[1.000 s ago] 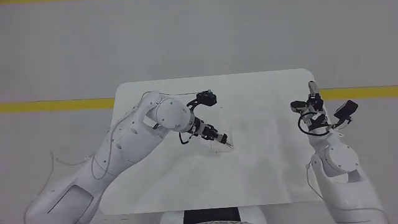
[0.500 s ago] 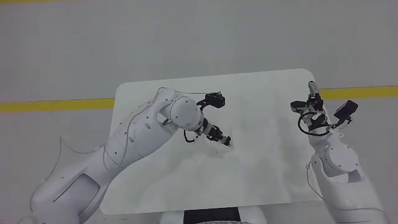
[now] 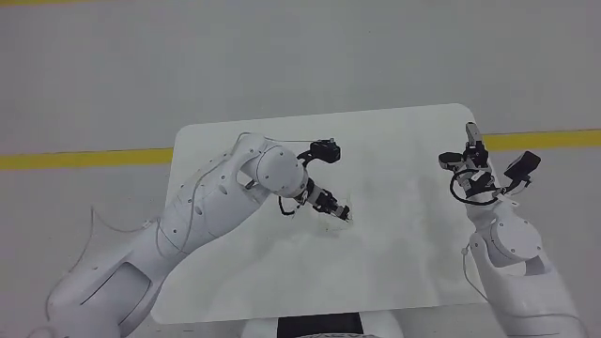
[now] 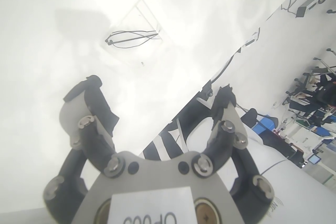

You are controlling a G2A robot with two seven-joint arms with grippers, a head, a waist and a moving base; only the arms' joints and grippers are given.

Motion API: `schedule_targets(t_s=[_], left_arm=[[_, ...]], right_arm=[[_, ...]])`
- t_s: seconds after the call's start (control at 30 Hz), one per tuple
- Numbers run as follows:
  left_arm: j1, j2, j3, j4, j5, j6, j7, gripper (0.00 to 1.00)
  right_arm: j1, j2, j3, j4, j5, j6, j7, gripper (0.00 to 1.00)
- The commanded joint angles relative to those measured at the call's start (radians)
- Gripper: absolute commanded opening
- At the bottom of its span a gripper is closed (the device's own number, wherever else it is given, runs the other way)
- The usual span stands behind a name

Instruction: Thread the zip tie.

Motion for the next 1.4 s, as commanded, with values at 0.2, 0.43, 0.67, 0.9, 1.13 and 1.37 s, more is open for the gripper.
schedule_targets(t_s=[0.2,0.43,0.67,0.9,1.13,1.37], left_arm=[[-0.072,-0.040,0.091,0.027,0.038,0.149,-0.066,1.00],[-0.089,-0.091,0.098,0.143,0.014,0.149,-0.075,1.00],[-0.089,-0.091,0.098,0.143,0.014,0.149,-0.075,1.00],[-0.114,-0.123,0.161,0.138,0.017,0.149,-0.074,1.00],[-0.200,-0.198,0.275,0.250,0.018,0.149,-0.095,1.00],[-0.227,-0.218,0.313,0.308,0.025,0.149,-0.095,1.00]], right_arm=[[0.000,0.000,0.000,0.000,0.000,0.000,0.000,1.00],[0.000,0.000,0.000,0.000,0.000,0.000,0.000,1.00],[0.000,0.000,0.000,0.000,0.000,0.000,0.000,1.00],[0.000,0.000,0.000,0.000,0.000,0.000,0.000,1.00],[0.000,0.000,0.000,0.000,0.000,0.000,0.000,1.00],[0.000,0.000,0.000,0.000,0.000,0.000,0.000,1.00]])
